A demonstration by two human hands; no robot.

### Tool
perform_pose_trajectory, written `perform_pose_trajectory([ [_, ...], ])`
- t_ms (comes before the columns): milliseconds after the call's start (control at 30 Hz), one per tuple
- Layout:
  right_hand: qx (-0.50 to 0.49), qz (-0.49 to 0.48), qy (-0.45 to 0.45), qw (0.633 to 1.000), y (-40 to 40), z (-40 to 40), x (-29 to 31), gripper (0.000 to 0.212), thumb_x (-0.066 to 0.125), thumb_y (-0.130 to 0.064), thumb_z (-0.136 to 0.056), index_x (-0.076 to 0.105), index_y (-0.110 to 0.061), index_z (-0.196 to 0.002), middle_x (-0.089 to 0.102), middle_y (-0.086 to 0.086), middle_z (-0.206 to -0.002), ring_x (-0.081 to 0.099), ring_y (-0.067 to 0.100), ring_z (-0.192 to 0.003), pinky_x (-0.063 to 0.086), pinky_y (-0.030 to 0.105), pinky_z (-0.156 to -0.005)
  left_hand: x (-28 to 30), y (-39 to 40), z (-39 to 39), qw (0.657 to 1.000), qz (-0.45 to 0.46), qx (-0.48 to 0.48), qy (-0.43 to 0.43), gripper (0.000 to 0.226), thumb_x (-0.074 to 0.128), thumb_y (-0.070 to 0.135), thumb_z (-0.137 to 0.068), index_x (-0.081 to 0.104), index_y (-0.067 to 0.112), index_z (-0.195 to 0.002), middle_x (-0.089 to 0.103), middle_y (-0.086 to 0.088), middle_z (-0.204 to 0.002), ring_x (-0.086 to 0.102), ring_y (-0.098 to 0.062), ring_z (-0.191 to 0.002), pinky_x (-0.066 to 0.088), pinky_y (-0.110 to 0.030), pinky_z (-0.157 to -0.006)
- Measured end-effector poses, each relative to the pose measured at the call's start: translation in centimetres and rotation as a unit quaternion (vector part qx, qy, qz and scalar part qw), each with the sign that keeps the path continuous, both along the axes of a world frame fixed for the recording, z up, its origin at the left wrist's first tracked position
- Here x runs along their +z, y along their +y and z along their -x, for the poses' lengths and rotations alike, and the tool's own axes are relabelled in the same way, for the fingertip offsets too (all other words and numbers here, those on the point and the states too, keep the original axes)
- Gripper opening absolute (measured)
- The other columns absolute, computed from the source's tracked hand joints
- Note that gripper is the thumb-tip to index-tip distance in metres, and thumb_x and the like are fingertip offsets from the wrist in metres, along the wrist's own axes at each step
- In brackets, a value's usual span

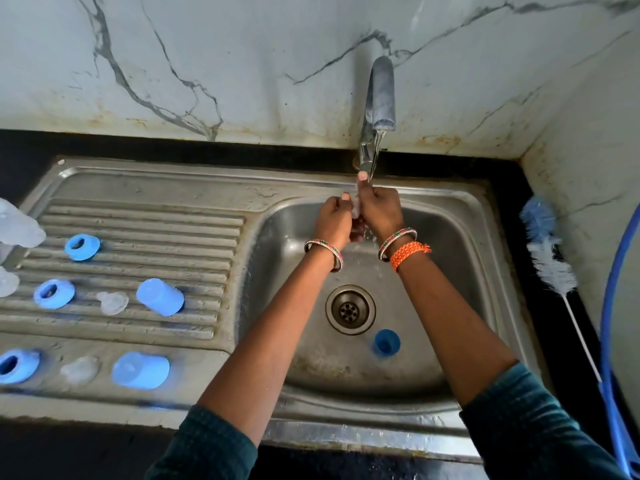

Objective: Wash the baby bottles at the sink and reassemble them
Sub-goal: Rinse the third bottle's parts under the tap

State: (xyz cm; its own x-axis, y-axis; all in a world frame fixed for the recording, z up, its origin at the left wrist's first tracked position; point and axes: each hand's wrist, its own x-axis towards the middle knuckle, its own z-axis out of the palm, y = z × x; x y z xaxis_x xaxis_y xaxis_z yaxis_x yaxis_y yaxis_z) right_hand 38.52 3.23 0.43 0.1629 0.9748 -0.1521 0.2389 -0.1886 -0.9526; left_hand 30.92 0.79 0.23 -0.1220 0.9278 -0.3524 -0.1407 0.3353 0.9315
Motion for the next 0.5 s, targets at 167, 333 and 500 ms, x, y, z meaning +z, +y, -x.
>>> perform_pose_trajectory([
  [167,0.128,-0.012,0.036,0.991,-0.2,-0.9,0.2,0.027,0.044,-0.02,-0.101,0.054,-0.014,-0.076,0.056,0.003,-0.068,0.057,0.017,-0.065,0.048,0.032,-0.062,0.3,0.4,0.8,0.993,-0.005,0.034,-0.117,0.031,0.047,0.01,-0.098,0.052,0.007,-0.067,0.058,0.001,-0.05,0.061,-0.011,-0.049,0.056,-0.027,-0.056],
  [333,0.019,-0.023,0.014,0.999,0.1,-1.7,0.4,0.035,0.065,-0.039,-0.088,0.063,-0.015,-0.061,0.061,0.001,-0.054,0.057,0.011,-0.047,0.048,0.024,-0.048,1.0,0.1,0.2,0.989,-0.028,-0.02,-0.143,0.017,0.045,-0.005,-0.095,0.06,-0.01,-0.101,0.064,-0.001,-0.062,0.063,-0.004,-0.053,0.055,-0.019,-0.056],
  [500,-0.038,0.031,0.053,0.997,0.8,-1.3,1.0,0.045,0.061,-0.036,-0.091,0.056,-0.014,-0.052,0.053,-0.004,-0.04,0.047,0.006,-0.034,0.037,0.017,-0.039,0.7,-0.6,-1.2,0.995,-0.103,-0.006,0.006,0.031,0.052,-0.011,-0.089,0.059,-0.004,-0.119,0.067,-0.009,-0.084,0.063,-0.002,-0.064,0.053,-0.017,-0.057],
])
